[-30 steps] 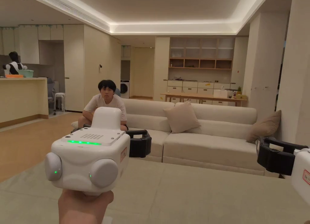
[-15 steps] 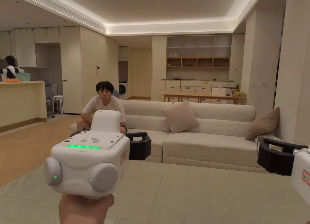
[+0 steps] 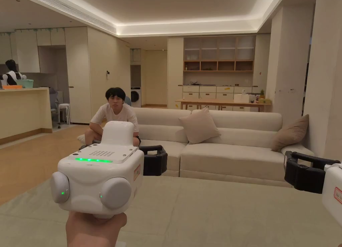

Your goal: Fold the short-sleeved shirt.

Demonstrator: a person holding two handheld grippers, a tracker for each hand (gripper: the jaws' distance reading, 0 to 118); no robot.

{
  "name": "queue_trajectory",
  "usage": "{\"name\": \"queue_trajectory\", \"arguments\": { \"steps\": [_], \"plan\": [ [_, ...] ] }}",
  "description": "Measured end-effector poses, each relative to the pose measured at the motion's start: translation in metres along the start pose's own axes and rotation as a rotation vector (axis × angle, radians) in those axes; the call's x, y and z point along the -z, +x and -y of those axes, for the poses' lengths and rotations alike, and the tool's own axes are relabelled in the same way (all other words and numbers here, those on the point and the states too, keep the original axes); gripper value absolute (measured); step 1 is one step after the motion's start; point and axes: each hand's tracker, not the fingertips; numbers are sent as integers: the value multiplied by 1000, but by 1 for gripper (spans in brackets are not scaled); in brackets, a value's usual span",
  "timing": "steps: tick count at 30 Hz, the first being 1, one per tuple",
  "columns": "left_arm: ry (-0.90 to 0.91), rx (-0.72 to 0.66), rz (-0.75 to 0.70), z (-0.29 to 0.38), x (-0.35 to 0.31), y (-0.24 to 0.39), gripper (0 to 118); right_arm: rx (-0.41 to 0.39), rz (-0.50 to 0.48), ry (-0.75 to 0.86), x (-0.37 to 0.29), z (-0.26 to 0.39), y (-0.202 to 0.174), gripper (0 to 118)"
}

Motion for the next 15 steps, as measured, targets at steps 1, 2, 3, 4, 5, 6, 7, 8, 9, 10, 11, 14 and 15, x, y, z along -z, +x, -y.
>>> {"name": "queue_trajectory", "arguments": {
  "steps": [1,2,3,4,5,6,7,8,9,10,11,14,15],
  "plan": [
    [-6,0,-3,1,0,0,118,1,1,-2,0,0,0,118],
    [-9,2,-2,1,1,0,118,1,1,-3,1,0,0,118],
    [-8,3,-1,2,1,0,118,0,1,-2,1,0,0,118],
    [-11,3,0,2,2,0,118,-3,3,0,1,1,-1,118],
    [-16,1,2,2,2,0,118,-6,4,-2,1,1,-1,118],
    [-18,1,3,2,2,0,118,-8,5,-2,1,1,-1,118],
    [-20,2,4,2,3,0,118,-7,4,-3,2,1,-1,118],
    [-21,3,3,2,4,1,118,-5,-1,-4,2,1,-2,118],
    [-20,6,4,2,4,1,118,-2,-3,-7,2,1,-1,118],
    [-20,8,5,2,4,1,118,-2,-3,-9,2,2,-2,118],
    [-19,9,5,3,4,1,118,-3,-1,-8,3,2,-2,118],
    [-25,13,6,2,4,1,118,-11,5,-8,3,2,-2,118],
    [-27,14,5,3,5,1,118,-11,2,-10,3,2,-2,118]
  ]
}}
